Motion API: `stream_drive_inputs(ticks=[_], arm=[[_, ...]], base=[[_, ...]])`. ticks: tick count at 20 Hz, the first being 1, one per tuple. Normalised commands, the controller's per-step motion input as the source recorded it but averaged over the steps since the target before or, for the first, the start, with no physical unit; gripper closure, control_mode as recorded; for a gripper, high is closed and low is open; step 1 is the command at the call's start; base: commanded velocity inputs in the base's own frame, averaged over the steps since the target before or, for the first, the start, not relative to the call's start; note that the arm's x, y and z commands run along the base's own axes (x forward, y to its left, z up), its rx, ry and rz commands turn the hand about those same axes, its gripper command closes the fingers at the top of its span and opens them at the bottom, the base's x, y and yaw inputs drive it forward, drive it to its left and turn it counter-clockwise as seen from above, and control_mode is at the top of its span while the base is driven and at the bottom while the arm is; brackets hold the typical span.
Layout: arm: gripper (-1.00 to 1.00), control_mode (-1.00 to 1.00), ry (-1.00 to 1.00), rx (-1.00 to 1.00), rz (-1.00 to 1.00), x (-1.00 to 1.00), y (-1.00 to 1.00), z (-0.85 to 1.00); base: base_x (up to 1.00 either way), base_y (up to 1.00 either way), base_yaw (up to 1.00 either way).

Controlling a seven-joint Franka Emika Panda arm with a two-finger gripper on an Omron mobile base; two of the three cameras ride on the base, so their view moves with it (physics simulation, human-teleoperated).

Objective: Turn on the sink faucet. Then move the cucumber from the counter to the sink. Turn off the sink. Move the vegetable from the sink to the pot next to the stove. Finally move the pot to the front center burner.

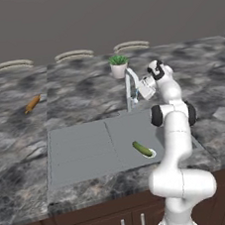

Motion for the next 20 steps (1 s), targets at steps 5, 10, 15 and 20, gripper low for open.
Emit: stream_drive_inputs(ticks=[5, 10, 15, 20], arm=[[-1.00, -1.00, 0.00, 0.00, 0.00, -0.03, 0.21, 0.05], [-1.00, -1.00, 0.00, 0.00, 0.00, -0.07, -0.45, 0.00], [-1.00, -1.00, -0.02, 0.00, 0.00, -0.17, -0.54, 0.00], [-1.00, -1.00, -0.01, 0.00, -0.06, -0.41, -0.28, 0.00]], base=[[0.00, 0.00, 0.00], [0.00, 0.00, 0.00], [0.00, 0.00, 0.00], [0.00, 0.00, 0.00]])
